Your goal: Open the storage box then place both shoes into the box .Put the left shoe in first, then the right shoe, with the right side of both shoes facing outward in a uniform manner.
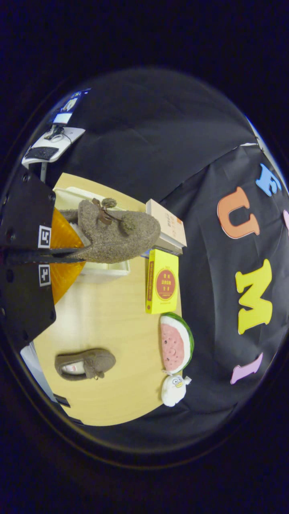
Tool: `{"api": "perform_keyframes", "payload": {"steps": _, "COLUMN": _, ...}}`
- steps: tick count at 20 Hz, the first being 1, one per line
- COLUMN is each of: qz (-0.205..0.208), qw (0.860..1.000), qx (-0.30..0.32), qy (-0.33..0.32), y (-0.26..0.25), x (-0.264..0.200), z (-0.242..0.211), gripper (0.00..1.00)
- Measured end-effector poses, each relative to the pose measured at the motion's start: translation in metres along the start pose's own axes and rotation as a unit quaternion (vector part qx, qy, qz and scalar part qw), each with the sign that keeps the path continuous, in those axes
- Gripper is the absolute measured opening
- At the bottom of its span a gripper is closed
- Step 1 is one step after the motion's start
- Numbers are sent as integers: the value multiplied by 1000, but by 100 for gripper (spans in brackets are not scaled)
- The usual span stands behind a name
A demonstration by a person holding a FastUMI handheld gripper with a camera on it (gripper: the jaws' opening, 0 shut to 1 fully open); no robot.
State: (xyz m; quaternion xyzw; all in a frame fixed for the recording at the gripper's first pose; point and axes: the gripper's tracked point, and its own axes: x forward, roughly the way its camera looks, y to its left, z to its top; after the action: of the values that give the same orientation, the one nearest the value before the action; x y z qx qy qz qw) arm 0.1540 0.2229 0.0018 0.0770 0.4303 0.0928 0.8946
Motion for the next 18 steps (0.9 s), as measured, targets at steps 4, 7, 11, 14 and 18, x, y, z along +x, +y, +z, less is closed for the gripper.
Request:
{"api": "perform_keyframes", "payload": {"steps": 4, "qz": -6, "qw": 1000, "qx": 1, "qy": 22, "y": 33, "x": 50, "z": -19, "gripper": 0}}
{"api": "perform_keyframes", "payload": {"steps": 7, "qz": -21, "qw": 999, "qx": 13, "qy": 35, "y": 39, "x": 85, "z": -33, "gripper": 0}}
{"api": "perform_keyframes", "payload": {"steps": 11, "qz": -37, "qw": 997, "qx": 8, "qy": 63, "y": 46, "x": 126, "z": -56, "gripper": 0}}
{"api": "perform_keyframes", "payload": {"steps": 14, "qz": -55, "qw": 995, "qx": -1, "qy": 83, "y": 47, "x": 143, "z": -74, "gripper": 0}}
{"api": "perform_keyframes", "payload": {"steps": 18, "qz": -69, "qw": 990, "qx": -26, "qy": 119, "y": 50, "x": 165, "z": -101, "gripper": 0}}
